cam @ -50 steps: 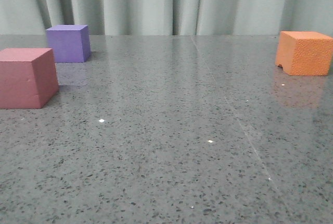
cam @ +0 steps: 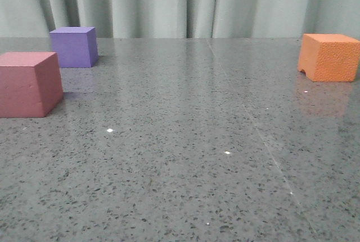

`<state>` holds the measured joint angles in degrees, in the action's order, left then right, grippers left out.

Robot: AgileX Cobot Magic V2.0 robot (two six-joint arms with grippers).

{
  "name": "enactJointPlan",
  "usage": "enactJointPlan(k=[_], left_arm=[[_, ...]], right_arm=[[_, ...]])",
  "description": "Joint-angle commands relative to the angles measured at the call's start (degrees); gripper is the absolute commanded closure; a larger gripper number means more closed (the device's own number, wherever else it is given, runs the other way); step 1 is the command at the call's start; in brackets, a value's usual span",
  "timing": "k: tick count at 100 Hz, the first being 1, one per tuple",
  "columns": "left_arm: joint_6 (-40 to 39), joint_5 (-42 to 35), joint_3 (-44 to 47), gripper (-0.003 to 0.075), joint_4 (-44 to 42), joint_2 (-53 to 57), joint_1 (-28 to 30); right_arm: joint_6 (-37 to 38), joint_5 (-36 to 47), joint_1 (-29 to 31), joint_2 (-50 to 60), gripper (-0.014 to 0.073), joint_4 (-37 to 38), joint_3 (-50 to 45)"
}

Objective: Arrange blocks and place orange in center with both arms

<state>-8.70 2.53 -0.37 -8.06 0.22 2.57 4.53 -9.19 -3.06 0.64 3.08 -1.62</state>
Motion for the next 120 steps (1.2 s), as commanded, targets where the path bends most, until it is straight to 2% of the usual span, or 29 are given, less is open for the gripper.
enactJointPlan(k=[1, 17, 32, 41, 57, 74, 86, 98, 120], left_arm=[[-0.2, -4.8, 3.2, 0.0739, 0.1, 1.9, 0.0], [-0.2, -4.8, 3.2, 0.0739, 0.1, 1.9, 0.0], [-0.2, -4.8, 3.2, 0.0739, 0.1, 1.9, 0.0], [-0.2, -4.8, 3.2, 0.0739, 0.1, 1.9, 0.0], [-0.2, -4.8, 3.2, 0.0739, 0.1, 1.9, 0.0], [-0.2, -4.8, 3.2, 0.0739, 0.1, 1.9, 0.0], [-0.2, -4.8, 3.2, 0.0739, 0.1, 1.9, 0.0], [-0.2, -4.8, 3.2, 0.0739, 0.1, 1.9, 0.0], [-0.2, -4.8, 3.2, 0.0739, 0.1, 1.9, 0.0]], right_arm=[[-0.4, 4.8, 0.3, 1.1, 0.0653, -0.2, 0.8], [-0.4, 5.5, 0.3, 1.1, 0.0653, -0.2, 0.8], [-0.4, 12.3, 0.3, 1.1, 0.0653, -0.2, 1.5], [-0.4, 10.8, 0.3, 0.9, 0.0653, -0.2, 5.0], [-0.4, -3.0, 0.3, -2.6, 0.0653, -0.2, 16.6], [-0.4, -21.3, 0.3, -11.8, 0.0653, -0.2, 30.3], [-0.4, -29.8, 0.3, -18.6, 0.0653, -0.3, 38.3], [-0.4, -33.0, 0.3, -24.1, 0.0653, -0.6, 43.5], [-0.4, -34.0, 0.3, -29.3, 0.0653, -1.8, 44.1]])
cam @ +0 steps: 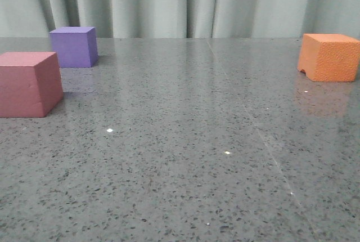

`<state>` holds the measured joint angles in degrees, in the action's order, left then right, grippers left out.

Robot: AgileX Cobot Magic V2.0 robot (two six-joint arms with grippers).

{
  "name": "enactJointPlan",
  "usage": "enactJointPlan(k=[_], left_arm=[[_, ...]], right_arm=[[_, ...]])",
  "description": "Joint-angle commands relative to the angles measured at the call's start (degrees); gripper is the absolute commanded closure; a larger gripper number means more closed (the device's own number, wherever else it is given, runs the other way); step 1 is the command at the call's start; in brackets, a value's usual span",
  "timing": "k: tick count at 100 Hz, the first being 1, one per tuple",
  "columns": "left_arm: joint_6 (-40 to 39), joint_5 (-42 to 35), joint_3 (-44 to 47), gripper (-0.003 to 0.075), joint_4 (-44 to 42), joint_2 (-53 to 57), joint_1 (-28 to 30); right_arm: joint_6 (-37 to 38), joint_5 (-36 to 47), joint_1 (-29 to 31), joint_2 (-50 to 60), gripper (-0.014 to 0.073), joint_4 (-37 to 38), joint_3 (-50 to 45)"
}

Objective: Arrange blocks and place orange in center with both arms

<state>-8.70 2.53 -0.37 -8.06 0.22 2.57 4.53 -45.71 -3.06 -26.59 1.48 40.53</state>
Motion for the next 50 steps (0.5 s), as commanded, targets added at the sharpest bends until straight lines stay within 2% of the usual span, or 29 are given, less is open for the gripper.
enactJointPlan(k=[1, 15, 27, 34, 46, 50], left_arm=[[-0.2, -4.8, 3.2, 0.0739, 0.1, 1.9, 0.0], [-0.2, -4.8, 3.2, 0.0739, 0.1, 1.9, 0.0], [-0.2, -4.8, 3.2, 0.0739, 0.1, 1.9, 0.0], [-0.2, -4.8, 3.2, 0.0739, 0.1, 1.9, 0.0], [-0.2, -4.8, 3.2, 0.0739, 0.1, 1.9, 0.0], [-0.2, -4.8, 3.2, 0.0739, 0.1, 1.9, 0.0]], right_arm=[[-0.4, 2.3, 0.3, -2.2, 0.0653, -0.2, 2.0], [-0.4, 1.9, 0.3, -2.7, 0.0641, -0.3, 2.0], [-0.4, 1.9, 0.3, -2.7, 0.0526, -0.5, 2.0], [-0.4, 1.4, 0.3, -2.7, 0.0391, -1.0, 2.0], [-0.4, 0.8, 0.3, -2.7, 0.006, -2.4, 2.0], [-0.4, 0.7, 0.3, -2.7, -0.0026, -3.0, 2.0]])
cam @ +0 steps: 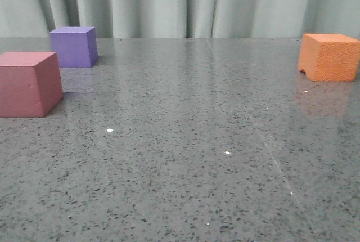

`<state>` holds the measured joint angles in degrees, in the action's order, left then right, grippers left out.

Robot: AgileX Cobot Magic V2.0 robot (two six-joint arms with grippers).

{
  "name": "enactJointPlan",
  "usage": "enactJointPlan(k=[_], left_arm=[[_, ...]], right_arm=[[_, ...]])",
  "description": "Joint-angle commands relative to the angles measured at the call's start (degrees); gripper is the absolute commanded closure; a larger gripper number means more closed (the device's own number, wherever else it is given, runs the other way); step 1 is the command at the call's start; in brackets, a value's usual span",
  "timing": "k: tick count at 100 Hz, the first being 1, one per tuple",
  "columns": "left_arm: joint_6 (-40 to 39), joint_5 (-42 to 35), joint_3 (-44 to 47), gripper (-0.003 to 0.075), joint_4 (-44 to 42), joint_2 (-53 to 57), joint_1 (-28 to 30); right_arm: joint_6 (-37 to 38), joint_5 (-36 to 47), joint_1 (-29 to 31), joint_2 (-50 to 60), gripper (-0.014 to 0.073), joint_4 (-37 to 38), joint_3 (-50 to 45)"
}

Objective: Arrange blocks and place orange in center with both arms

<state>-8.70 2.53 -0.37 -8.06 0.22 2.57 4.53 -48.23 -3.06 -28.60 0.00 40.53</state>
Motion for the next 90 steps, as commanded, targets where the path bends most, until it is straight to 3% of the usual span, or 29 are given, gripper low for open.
enactJointPlan(k=[1, 30, 63, 90], left_arm=[[-0.2, -4.8, 3.2, 0.0739, 0.1, 1.9, 0.0], [-0.2, -4.8, 3.2, 0.0739, 0.1, 1.9, 0.0], [-0.2, -4.8, 3.2, 0.0739, 0.1, 1.9, 0.0], [-0.2, -4.8, 3.2, 0.0739, 0.1, 1.9, 0.0]], right_arm=[[-0.4, 3.2, 0.3, -0.7, -0.0057, -1.6, 2.0], [-0.4, 6.0, 0.3, -7.4, -0.004, -4.4, 4.5], [-0.5, 10.2, 0.3, -32.1, -0.004, -4.4, 20.4], [-1.4, 7.7, -1.3, -49.1, -0.004, -4.4, 36.0]])
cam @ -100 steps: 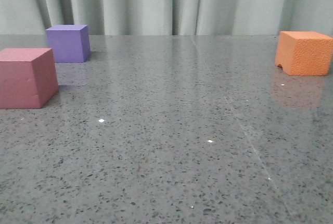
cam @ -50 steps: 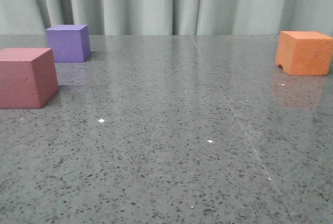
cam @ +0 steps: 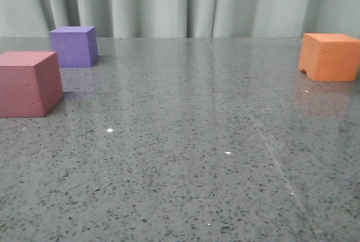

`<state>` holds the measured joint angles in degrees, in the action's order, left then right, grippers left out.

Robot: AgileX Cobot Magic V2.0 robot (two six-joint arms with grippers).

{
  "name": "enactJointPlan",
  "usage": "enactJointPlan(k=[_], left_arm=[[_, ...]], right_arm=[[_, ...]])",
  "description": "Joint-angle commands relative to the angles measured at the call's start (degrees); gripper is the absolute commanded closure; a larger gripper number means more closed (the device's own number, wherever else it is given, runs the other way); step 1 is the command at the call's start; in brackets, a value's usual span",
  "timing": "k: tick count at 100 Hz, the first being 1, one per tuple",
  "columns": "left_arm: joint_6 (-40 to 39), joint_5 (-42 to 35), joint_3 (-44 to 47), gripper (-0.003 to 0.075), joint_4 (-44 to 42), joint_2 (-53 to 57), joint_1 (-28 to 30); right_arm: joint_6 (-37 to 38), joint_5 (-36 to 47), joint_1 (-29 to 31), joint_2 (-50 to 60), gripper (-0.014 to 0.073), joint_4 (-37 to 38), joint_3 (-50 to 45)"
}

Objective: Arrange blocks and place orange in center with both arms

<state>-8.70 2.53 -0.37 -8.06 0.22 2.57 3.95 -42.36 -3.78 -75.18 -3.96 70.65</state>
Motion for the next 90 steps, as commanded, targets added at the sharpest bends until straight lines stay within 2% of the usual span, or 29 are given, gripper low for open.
enactJointPlan(k=[1, 30, 90], left_arm=[[-0.2, -4.8, 3.2, 0.0739, 0.1, 1.9, 0.0], [-0.2, -4.8, 3.2, 0.0739, 0.1, 1.9, 0.0], [-0.2, -4.8, 3.2, 0.0739, 0.1, 1.9, 0.0]], right_arm=[[-0.8, 1.7, -0.6, -2.9, -0.004, -0.4, 5.9], [-0.8, -1.6, -0.6, -14.1, -0.004, -0.3, 15.3], [-0.8, -5.0, -0.5, -25.1, -0.004, 0.3, 15.6]])
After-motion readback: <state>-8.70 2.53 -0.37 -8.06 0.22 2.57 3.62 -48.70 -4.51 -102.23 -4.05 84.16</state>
